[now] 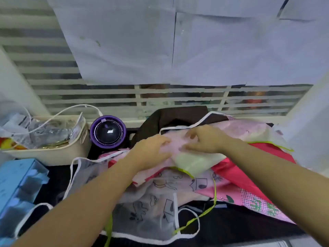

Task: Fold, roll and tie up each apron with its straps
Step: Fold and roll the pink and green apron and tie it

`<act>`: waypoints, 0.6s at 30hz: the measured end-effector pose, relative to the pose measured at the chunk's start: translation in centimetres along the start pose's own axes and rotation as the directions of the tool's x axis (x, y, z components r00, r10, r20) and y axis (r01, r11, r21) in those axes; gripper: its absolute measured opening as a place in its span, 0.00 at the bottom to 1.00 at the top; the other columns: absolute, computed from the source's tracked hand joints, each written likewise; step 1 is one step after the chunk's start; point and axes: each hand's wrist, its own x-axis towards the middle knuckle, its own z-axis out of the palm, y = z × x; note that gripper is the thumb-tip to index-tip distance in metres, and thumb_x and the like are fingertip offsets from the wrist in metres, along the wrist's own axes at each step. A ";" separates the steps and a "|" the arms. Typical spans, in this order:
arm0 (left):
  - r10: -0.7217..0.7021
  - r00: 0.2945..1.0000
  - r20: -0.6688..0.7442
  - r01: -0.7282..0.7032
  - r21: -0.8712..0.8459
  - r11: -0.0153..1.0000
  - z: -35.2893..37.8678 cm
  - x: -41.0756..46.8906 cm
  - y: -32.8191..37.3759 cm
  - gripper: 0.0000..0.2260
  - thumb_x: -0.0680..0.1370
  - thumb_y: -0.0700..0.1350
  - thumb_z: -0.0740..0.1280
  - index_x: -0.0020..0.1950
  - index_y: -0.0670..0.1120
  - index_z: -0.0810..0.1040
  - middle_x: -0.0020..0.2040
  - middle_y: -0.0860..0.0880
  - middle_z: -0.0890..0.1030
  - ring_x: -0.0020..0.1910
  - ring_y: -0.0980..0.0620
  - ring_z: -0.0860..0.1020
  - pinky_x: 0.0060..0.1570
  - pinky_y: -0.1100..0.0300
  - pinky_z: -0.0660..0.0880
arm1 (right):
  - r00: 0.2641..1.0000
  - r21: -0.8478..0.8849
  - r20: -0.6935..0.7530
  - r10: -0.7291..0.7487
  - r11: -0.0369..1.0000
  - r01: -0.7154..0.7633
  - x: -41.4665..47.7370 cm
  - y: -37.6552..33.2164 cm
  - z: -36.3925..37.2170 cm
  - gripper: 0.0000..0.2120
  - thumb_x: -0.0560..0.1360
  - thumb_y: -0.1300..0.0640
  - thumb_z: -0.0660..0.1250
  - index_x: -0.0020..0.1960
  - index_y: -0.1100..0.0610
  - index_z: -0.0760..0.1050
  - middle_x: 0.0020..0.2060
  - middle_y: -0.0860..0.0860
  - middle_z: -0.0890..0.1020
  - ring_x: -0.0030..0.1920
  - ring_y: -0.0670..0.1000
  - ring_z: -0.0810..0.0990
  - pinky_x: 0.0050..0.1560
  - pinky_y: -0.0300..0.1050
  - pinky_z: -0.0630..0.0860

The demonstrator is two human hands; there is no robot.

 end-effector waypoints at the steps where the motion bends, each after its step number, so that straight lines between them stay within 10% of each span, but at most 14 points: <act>1: 0.020 0.994 0.104 -0.024 0.030 0.999 0.9 -0.5 -0.2 0.29 0.75 0.61 0.65 0.73 0.54 0.64 0.71 0.53 0.66 0.70 0.51 0.66 0.66 0.58 0.61 | 0.998 -0.011 0.061 -0.007 1.000 0.008 0.0 -0.1 0.7 0.30 0.69 0.33 0.66 0.66 0.47 0.72 0.61 0.46 0.77 0.61 0.51 0.75 0.59 0.47 0.72; 6: 0.047 0.987 0.156 -0.077 0.198 0.977 6.1 -2.4 -2.9 0.45 0.65 0.73 0.54 0.77 0.58 0.41 0.78 0.48 0.49 0.77 0.47 0.50 0.73 0.52 0.49 | 0.985 -0.218 0.112 -0.128 0.964 0.150 -1.4 -0.6 4.3 0.45 0.65 0.28 0.65 0.75 0.46 0.57 0.74 0.49 0.61 0.72 0.54 0.61 0.71 0.58 0.56; 11: 0.021 0.989 -0.147 0.011 0.217 0.976 7.7 -2.3 -3.1 0.27 0.72 0.58 0.57 0.69 0.48 0.67 0.67 0.41 0.72 0.63 0.38 0.74 0.61 0.40 0.71 | 0.974 -0.338 -0.072 -0.215 0.924 0.179 -2.0 -0.4 7.5 0.41 0.64 0.39 0.70 0.73 0.52 0.64 0.69 0.56 0.69 0.70 0.59 0.67 0.68 0.69 0.55; 18: -0.005 0.967 -0.256 0.071 0.246 0.967 6.0 -2.4 -3.4 0.16 0.73 0.48 0.53 0.48 0.47 0.79 0.48 0.49 0.80 0.49 0.43 0.79 0.59 0.42 0.70 | 0.904 -0.296 -0.403 -0.140 0.955 0.016 -2.4 2.2 7.6 0.28 0.54 0.53 0.77 0.54 0.53 0.80 0.48 0.52 0.82 0.50 0.58 0.80 0.55 0.65 0.72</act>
